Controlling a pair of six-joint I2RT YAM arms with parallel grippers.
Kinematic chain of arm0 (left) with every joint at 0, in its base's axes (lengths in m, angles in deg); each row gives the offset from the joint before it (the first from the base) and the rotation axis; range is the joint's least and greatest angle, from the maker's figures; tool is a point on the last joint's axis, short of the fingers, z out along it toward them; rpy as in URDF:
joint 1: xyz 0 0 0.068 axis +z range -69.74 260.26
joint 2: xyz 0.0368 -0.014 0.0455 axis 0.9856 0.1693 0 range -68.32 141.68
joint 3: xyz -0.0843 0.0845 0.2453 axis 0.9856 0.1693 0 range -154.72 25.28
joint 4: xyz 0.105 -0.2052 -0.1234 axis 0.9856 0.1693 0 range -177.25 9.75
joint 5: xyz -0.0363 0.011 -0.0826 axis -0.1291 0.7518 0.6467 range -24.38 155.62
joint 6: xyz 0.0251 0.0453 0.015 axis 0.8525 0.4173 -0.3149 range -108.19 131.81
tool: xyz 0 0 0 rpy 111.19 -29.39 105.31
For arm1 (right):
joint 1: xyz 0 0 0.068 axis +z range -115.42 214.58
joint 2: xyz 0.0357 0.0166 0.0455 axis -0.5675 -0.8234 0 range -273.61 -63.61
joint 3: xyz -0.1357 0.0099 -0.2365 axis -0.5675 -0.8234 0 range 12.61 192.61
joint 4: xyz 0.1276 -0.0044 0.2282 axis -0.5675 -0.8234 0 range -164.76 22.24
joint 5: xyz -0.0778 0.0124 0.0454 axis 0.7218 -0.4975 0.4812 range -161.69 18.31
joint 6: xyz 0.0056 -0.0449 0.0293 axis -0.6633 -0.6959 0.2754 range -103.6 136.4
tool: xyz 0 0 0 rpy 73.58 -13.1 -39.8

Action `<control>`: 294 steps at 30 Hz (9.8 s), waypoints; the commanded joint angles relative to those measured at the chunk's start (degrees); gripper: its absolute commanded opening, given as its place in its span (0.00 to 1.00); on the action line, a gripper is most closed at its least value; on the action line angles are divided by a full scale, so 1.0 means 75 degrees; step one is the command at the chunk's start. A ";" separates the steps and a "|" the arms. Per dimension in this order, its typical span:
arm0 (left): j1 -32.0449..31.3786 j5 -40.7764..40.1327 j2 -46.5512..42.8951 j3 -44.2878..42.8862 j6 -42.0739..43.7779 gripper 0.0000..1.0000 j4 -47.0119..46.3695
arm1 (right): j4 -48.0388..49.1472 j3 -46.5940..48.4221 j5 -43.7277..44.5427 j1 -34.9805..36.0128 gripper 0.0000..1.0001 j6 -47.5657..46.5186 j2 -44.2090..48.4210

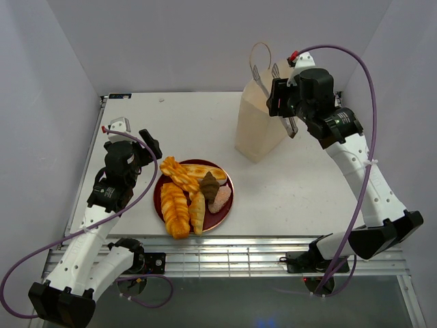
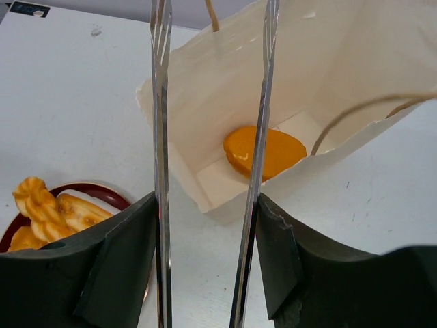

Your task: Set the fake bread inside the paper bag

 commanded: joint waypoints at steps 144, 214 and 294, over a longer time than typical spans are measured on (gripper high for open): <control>-0.0031 -0.0088 -0.0003 0.0018 0.0141 0.96 -0.0064 | 0.0100 -0.3343 0.2082 0.5725 0.44 0.2267 0.2096; -0.0031 0.0123 -0.0120 0.0041 0.0118 0.96 -0.0088 | 0.1177 -0.1055 0.1451 0.0205 0.69 -0.1062 0.0794; -0.0043 0.0123 0.0255 0.0100 0.0129 0.89 -0.0135 | 0.0967 -0.6094 -0.0483 0.6286 0.64 0.3508 0.2647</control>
